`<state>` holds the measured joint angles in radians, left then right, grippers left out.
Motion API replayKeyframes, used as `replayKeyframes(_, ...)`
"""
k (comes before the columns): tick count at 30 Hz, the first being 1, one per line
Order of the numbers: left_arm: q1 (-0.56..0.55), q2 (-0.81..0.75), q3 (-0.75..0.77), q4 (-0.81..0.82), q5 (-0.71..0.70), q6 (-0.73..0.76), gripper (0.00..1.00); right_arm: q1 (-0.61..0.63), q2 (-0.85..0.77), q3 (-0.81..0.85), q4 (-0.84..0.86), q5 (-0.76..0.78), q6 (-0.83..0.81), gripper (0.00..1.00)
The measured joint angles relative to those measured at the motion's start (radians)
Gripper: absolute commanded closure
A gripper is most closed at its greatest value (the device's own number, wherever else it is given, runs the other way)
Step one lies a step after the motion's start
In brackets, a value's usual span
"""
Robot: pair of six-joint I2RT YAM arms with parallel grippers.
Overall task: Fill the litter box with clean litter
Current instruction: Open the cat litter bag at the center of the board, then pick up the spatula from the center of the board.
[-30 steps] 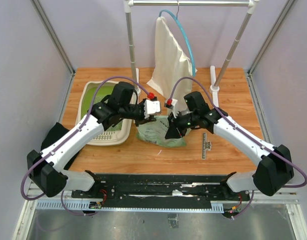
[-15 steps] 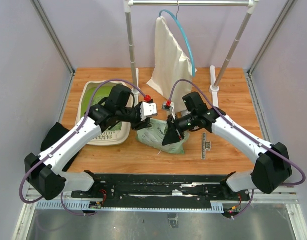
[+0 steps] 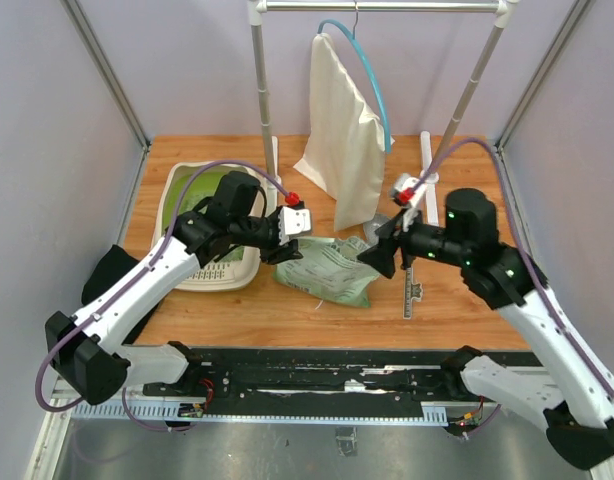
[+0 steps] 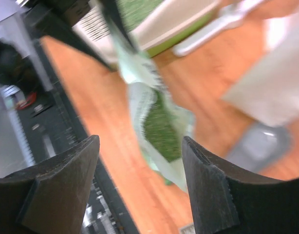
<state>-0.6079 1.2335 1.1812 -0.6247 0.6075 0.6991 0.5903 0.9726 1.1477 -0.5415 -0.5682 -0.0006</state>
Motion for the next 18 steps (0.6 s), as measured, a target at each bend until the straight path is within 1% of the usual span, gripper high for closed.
replayKeyframes(2, 0.0, 0.005, 0.0, 0.0, 0.006, 0.0, 0.51, -0.037, -0.072, -0.002, 0.002, 0.11, 0.0, 0.29)
replayKeyframes(4, 0.0, 0.012, 0.0, 0.003, 0.013, 0.0, 0.48, -0.109, -0.122, -0.01, 0.01, 0.197, 0.006, 0.29)
replayKeyframes(6, 0.0, 0.019, 0.0, 0.01, 0.015, 0.0, 0.48, -0.197, -0.138, -0.031, 0.014, 0.247, 0.021, 0.29)
replayKeyframes(8, 0.0, 0.031, 0.004, 0.022, 0.014, 0.0, 0.46, -0.288, -0.118, -0.064, 0.011, 0.291, 0.05, 0.28)
replayKeyframes(9, 0.0, 0.038, 0.006, 0.027, 0.011, -0.001, 0.45, -0.322, -0.095, -0.08, 0.011, 0.306, 0.064, 0.28)
replayKeyframes(11, 0.0, 0.05, 0.014, 0.047, -0.006, -0.01, 0.45, -0.371, -0.034, -0.108, 0.01, 0.315, 0.095, 0.28)
replayKeyframes(13, 0.001, 0.06, 0.016, 0.082, -0.035, -0.026, 0.46, -0.402, 0.063, -0.134, 0.017, 0.328, 0.129, 0.28)
replayKeyframes(18, 0.005, 0.09, 0.021, 0.171, -0.076, -0.061, 0.52, -0.417, 0.305, -0.172, 0.06, 0.343, 0.203, 0.3)
